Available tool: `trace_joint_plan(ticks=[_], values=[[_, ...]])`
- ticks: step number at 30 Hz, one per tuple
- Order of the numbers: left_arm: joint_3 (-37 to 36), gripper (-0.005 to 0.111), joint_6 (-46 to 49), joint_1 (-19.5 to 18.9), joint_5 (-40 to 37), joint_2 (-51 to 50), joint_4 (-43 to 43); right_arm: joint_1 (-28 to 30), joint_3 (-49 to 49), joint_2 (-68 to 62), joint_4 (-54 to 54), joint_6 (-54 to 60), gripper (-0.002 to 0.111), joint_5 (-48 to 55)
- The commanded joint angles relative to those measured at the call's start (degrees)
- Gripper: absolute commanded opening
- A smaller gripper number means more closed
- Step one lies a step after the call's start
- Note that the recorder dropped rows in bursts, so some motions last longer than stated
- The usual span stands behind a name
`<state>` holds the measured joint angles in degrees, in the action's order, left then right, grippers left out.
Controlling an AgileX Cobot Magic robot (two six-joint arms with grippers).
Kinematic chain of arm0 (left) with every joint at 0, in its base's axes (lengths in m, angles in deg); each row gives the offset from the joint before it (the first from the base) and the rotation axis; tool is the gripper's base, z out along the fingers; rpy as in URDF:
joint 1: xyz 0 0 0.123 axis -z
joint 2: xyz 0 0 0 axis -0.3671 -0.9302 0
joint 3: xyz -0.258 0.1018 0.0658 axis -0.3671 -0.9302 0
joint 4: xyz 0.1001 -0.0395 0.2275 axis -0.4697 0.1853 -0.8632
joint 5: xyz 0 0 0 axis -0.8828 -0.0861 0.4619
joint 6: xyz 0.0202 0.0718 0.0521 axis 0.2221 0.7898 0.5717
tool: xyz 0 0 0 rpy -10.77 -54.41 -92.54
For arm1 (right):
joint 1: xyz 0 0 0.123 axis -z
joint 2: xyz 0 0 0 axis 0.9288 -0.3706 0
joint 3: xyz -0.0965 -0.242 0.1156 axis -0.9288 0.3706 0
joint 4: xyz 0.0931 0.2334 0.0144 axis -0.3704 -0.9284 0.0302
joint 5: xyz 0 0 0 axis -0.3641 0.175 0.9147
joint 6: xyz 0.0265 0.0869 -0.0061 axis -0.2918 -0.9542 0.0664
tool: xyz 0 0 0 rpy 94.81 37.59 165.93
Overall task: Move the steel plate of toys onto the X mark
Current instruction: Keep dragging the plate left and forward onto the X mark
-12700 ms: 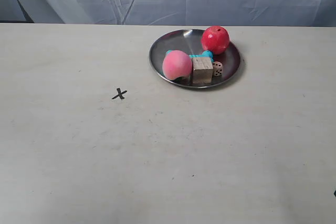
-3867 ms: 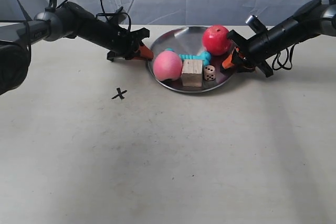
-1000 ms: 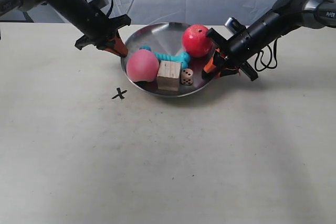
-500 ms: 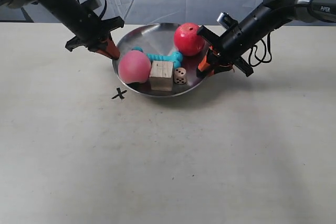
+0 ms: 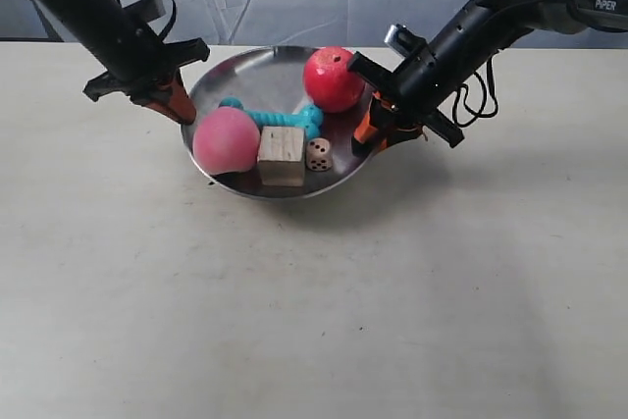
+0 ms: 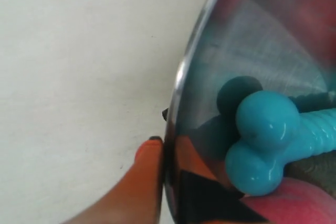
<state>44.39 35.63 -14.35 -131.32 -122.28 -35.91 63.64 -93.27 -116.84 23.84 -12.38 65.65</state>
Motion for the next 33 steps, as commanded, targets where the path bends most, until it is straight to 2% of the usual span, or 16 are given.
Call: trace_joint_plan(ticks=[1, 8, 17, 26, 33], values=[[-1.7, 0.000, 0.9, 0.9, -1.8, 4.2, 2.5, -1.9, 0.7, 2.5, 0.3, 0.3, 0.000, -0.9], [-9.2, 0.000, 0.6, 0.9, -1.8, 6.8, -2.8, -6.6, 0.7, 2.8, 0.6, -0.2, 0.000, -0.9], [-16.8, 0.000, 3.7, 0.3, -1.8, 10.9, -3.6, -9.6, 0.7, 2.6, 0.6, -0.6, 0.000, -0.9], [-17.8, 0.000, 3.7, -3.3, -1.8, 12.9, -5.1, -11.2, 0.7, 0.9, 0.6, -1.8, 0.000, -0.9], [-17.9, 0.000, 3.7, -3.3, -1.8, 12.2, -6.2, -11.5, 0.7, -2.0, 0.3, -1.8, 0.000, -0.9]])
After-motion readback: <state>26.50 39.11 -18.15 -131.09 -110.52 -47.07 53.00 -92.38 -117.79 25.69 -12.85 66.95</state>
